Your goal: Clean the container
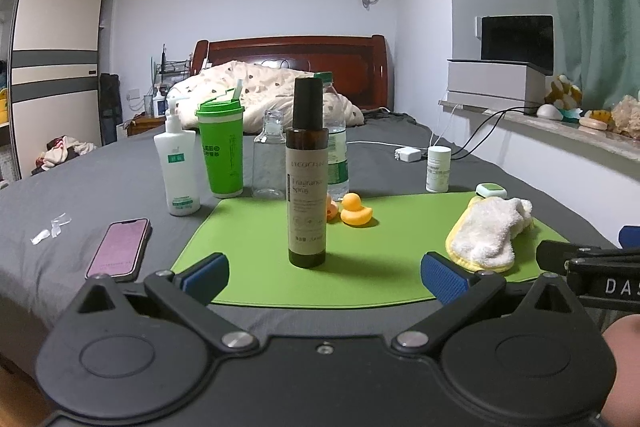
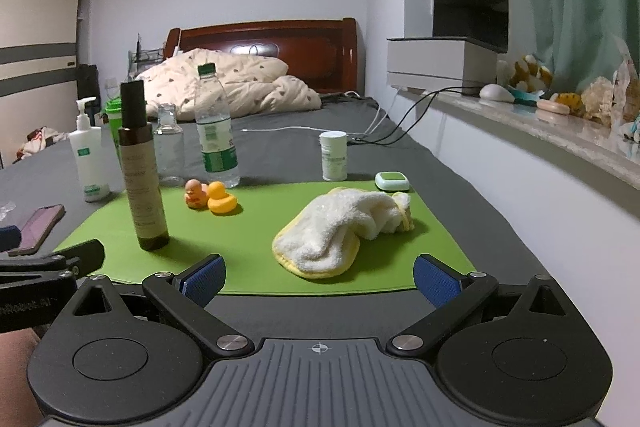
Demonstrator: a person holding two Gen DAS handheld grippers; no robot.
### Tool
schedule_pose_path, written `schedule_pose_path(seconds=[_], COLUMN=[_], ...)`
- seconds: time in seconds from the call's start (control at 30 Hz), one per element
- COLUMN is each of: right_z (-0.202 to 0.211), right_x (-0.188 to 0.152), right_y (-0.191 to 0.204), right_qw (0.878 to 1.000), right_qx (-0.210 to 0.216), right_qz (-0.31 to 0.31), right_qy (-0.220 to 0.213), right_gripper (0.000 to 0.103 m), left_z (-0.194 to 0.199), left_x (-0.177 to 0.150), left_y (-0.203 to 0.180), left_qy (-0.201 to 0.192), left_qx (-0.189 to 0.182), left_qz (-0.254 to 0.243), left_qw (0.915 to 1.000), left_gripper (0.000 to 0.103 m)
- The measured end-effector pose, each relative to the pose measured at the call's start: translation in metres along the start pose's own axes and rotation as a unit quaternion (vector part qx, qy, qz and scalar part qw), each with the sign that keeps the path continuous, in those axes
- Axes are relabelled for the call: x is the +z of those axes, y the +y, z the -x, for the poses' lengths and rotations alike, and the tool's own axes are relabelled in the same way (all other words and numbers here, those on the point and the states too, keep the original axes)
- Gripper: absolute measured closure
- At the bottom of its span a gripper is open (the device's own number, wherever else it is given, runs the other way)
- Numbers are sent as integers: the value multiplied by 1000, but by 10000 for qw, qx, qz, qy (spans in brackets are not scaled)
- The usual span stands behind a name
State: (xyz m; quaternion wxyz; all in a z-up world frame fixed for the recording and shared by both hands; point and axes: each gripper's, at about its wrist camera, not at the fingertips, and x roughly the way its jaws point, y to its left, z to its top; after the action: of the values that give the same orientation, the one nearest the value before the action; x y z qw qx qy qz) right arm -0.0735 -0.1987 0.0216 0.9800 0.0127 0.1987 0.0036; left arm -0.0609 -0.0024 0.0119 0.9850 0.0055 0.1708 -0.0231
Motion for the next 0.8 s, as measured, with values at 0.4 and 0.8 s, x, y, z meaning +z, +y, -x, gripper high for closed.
schedule_pose_path(seconds=[0.4,0.8], right_z=[17,18], right_x=[3,5], right_y=[-1,-3], right_qw=[9998,9999], right_qx=[-57,-46], right_qz=[22,27], right_qy=[-192,-151], right_gripper=[2,2], left_z=[9,10], left_x=[4,6], left_y=[0,-2], left_qy=[-59,-43], left_qx=[-130,-96], left_qz=[53,-33], left_qw=[9999,9999], left_gripper=[0,0])
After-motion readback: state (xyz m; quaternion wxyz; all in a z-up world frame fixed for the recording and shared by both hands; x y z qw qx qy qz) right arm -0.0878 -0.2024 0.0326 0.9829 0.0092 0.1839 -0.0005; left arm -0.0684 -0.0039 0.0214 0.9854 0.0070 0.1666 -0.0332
